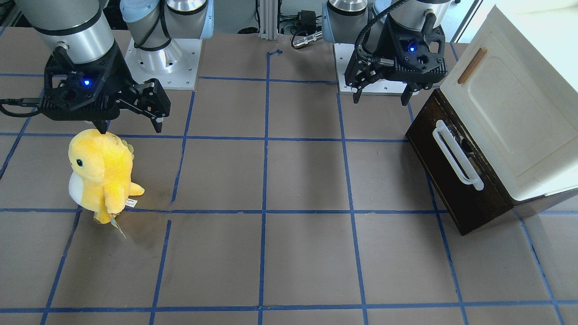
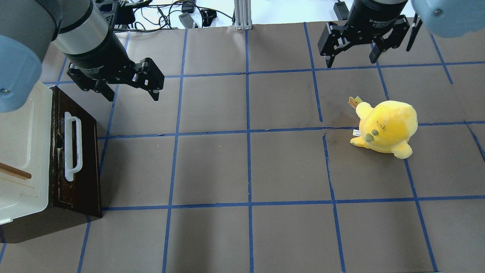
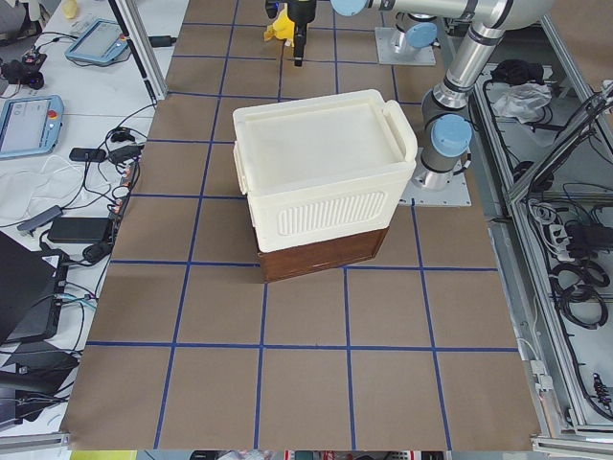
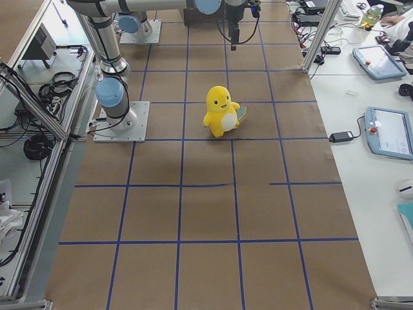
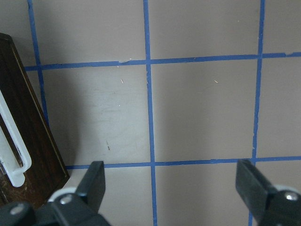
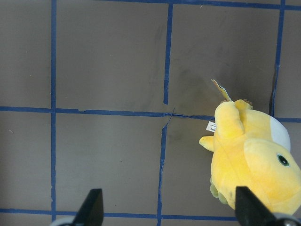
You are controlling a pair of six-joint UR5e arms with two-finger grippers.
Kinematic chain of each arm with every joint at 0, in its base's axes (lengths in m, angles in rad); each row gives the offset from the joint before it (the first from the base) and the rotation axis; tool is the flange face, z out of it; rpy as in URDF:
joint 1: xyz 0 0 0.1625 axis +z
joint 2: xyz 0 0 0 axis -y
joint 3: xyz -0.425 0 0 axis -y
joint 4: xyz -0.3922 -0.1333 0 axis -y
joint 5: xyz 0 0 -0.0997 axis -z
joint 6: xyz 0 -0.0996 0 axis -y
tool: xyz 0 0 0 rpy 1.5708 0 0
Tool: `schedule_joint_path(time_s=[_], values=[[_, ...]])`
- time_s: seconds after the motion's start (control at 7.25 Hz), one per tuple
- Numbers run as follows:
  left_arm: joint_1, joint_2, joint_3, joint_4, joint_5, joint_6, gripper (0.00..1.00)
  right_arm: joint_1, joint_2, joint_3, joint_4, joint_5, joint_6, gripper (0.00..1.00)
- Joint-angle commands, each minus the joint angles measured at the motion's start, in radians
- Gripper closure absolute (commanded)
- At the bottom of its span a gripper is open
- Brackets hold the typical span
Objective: Pull drawer sideways
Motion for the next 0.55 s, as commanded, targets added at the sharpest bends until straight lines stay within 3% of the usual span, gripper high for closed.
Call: schedule_joint_path(time_s=[0.0, 0.41], values=[[0.000, 0.005, 0.001, 0.003, -0.009, -0.002, 0.00, 0.000, 0.000, 0.000, 0.000, 0.000, 0.000, 0.00], [-0.003, 0.025, 0.003, 0.000, -0.009, 0.001, 0.00, 0.000, 0.000, 0.000, 0.000, 0.000, 0.000, 0.00]])
